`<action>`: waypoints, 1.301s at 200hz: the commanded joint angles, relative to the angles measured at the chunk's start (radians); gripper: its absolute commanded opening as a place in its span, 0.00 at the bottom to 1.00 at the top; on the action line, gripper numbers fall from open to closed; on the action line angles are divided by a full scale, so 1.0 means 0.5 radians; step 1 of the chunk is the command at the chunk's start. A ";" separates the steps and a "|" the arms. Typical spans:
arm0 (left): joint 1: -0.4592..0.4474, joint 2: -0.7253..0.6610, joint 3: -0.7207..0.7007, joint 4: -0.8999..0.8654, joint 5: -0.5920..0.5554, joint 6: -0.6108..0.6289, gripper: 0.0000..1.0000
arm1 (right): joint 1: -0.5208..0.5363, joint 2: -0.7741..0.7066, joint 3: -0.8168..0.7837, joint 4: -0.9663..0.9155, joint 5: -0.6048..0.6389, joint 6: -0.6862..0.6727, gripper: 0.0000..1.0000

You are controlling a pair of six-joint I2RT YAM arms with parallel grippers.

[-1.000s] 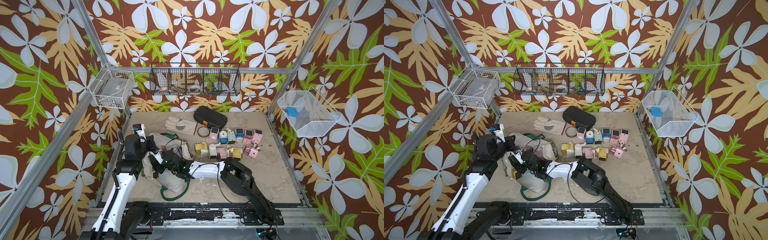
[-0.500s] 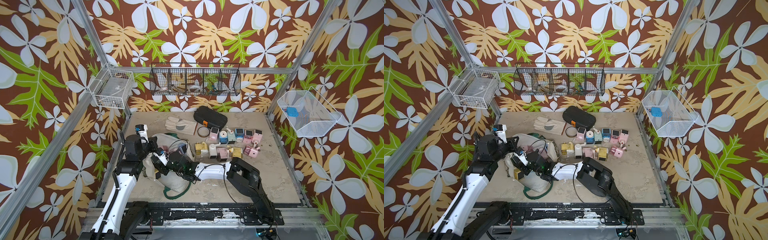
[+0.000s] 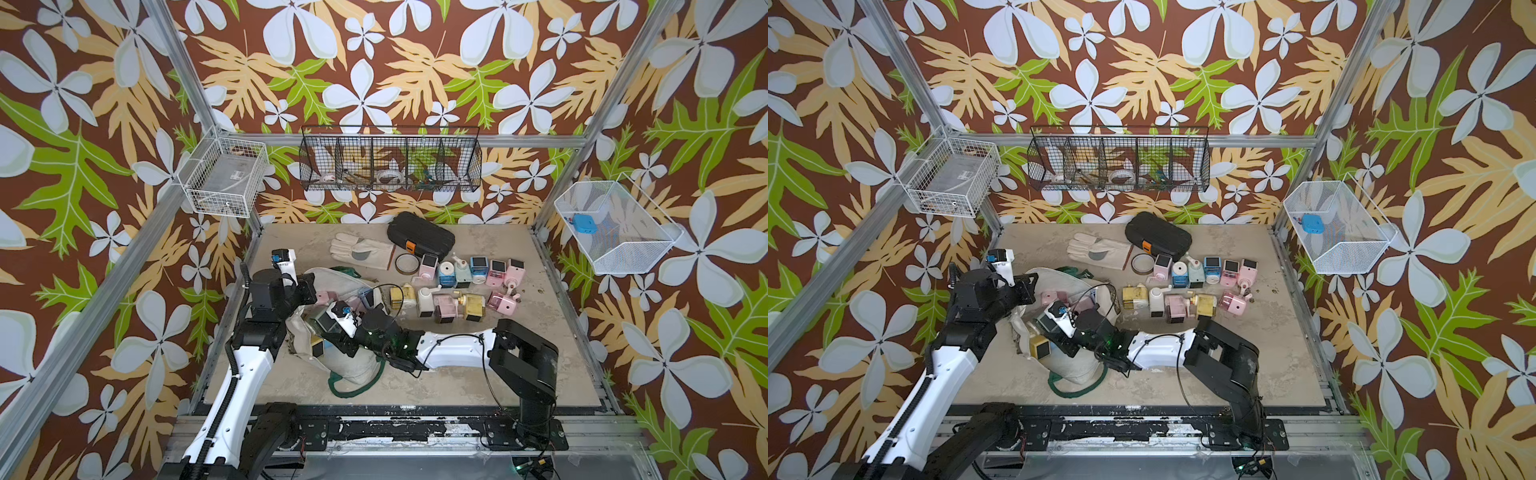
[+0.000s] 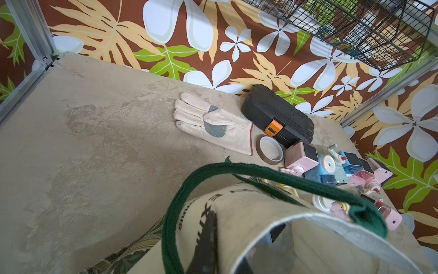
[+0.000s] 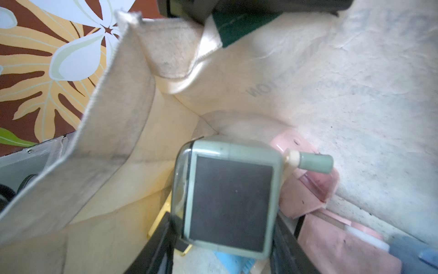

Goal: Take out the pencil sharpeners from the tote bags
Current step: Pick up the pencil sharpener from the canvas bag, then place the pencil sharpener at the center of the board.

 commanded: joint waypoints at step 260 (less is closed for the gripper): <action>0.012 0.008 0.012 0.076 0.021 -0.007 0.00 | -0.238 -1.723 -0.652 -0.814 0.174 0.298 0.36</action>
